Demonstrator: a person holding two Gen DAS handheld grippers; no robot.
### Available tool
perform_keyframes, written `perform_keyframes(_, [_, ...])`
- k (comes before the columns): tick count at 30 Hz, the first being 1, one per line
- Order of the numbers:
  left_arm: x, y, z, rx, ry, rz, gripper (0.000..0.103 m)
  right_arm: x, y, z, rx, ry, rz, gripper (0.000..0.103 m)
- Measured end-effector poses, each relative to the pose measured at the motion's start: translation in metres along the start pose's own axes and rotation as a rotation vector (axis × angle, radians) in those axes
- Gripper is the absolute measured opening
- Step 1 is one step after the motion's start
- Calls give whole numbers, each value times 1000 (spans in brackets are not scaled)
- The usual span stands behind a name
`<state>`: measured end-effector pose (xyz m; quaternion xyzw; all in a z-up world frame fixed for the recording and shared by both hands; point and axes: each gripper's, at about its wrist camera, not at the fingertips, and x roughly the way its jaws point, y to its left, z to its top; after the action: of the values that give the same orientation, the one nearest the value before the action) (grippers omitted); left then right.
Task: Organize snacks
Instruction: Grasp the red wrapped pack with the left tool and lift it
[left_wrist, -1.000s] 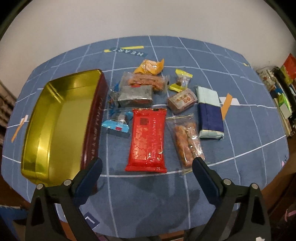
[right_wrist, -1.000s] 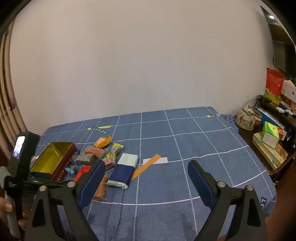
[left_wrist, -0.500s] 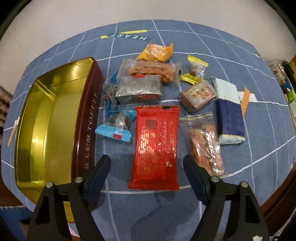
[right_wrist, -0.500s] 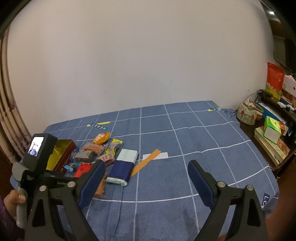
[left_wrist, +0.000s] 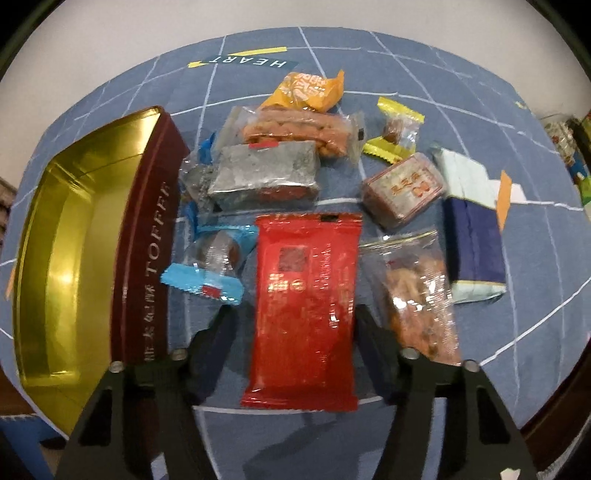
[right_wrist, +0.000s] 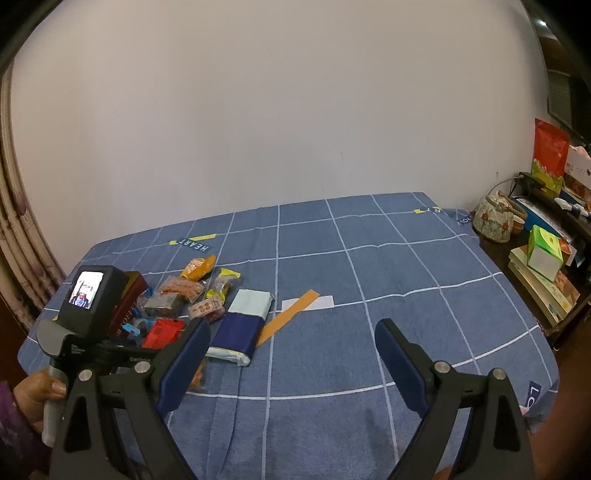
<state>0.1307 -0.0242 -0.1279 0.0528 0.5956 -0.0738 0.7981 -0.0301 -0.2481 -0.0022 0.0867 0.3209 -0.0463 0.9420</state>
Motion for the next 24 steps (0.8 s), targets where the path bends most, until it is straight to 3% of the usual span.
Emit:
perform_keyframes(3, [-5, -10, -4, 42, -21, 25, 40, 2, -1, -1, 0, 8, -3, 93])
perform_keyframes(9, [-16, -14, -24, 39, -53, 16, 39, 5, -2, -2, -5, 13, -12, 93])
perform_keyframes(15, [-52, -22, -39, 35, -122, 21, 39, 8, -4, -3, 0, 22, -16, 93])
perform_keyframes(24, [-95, -23, -44, 37, -192, 4, 39, 18, -1, -12, -12, 79, -13, 93])
